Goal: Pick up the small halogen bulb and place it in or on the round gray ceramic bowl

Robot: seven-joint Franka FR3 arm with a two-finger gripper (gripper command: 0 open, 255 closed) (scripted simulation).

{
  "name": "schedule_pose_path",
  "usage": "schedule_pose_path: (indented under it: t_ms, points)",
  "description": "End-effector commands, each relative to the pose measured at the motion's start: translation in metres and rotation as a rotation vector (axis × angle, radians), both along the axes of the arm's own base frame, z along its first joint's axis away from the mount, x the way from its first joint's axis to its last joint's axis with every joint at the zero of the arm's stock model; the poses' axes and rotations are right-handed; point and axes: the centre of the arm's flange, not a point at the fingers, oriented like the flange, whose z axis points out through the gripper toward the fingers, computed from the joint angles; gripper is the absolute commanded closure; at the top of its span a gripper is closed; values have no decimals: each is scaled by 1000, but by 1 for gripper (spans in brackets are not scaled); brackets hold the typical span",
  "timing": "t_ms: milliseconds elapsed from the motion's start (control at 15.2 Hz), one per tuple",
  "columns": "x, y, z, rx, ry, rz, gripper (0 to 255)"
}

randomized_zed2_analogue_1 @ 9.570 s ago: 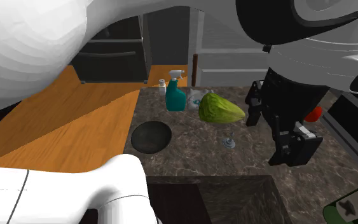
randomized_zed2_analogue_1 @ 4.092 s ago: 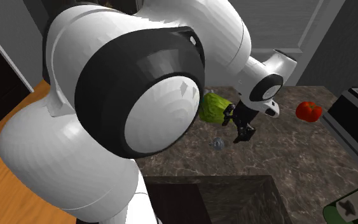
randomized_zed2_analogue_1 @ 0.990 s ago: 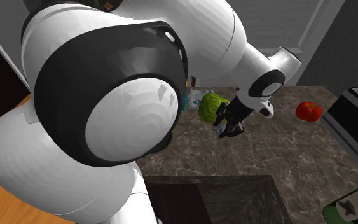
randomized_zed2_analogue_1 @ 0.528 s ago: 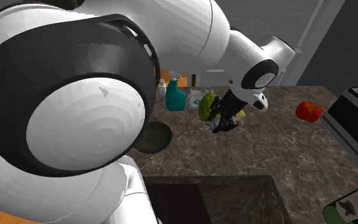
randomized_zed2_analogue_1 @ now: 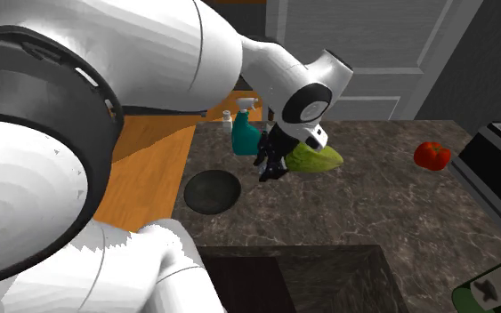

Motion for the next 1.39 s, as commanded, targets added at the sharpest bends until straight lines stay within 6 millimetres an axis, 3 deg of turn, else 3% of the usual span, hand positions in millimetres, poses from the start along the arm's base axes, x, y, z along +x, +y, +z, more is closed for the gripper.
schedule_pose_path:
  t_ms: [0,594,1320]
  points:
    - [-24,9,0,0,0,-2,255]
    - [-132,59,-2,0,0,-2,255]
    - [-134,59,-55,0,0,-2,255]
